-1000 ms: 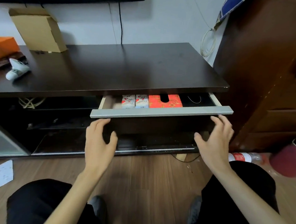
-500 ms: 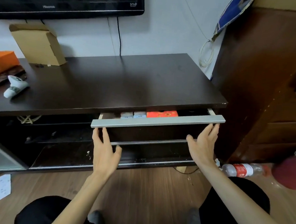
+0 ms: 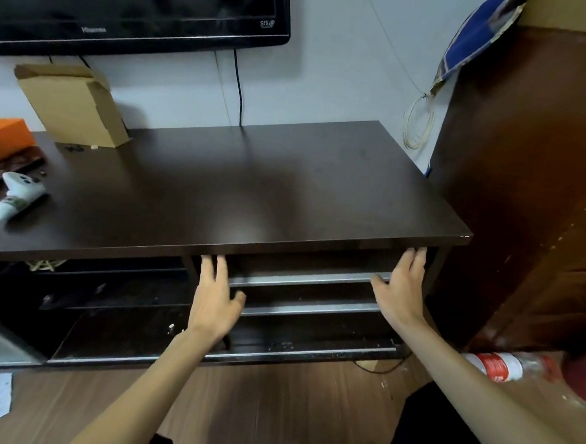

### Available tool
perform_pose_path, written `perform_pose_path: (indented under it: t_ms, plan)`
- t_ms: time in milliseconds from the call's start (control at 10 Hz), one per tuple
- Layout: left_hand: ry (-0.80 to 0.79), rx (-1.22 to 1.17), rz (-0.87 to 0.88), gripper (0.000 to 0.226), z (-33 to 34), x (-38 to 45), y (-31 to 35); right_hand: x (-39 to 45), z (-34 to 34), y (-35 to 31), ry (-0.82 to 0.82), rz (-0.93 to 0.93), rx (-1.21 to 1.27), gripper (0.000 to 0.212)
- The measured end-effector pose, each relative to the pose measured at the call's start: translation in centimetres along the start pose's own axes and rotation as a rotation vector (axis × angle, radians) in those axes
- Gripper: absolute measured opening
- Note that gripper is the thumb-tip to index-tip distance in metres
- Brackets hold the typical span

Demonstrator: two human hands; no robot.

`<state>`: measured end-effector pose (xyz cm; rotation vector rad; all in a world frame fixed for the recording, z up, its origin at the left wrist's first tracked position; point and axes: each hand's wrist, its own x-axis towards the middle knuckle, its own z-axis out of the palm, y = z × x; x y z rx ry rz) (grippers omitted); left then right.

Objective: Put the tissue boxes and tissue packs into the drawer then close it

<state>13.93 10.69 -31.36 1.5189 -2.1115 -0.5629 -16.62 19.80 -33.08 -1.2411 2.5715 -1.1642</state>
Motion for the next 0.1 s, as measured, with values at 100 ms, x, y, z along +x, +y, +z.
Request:
perform_pose_path:
  t_ms: [100]
  plan:
    - [-0.009, -0.030, -0.027, 0.077, -1.72, -0.66, -1.06, 0.10, -1.63, 1.19, -0.051, -0.036, 0.063, 0.080]
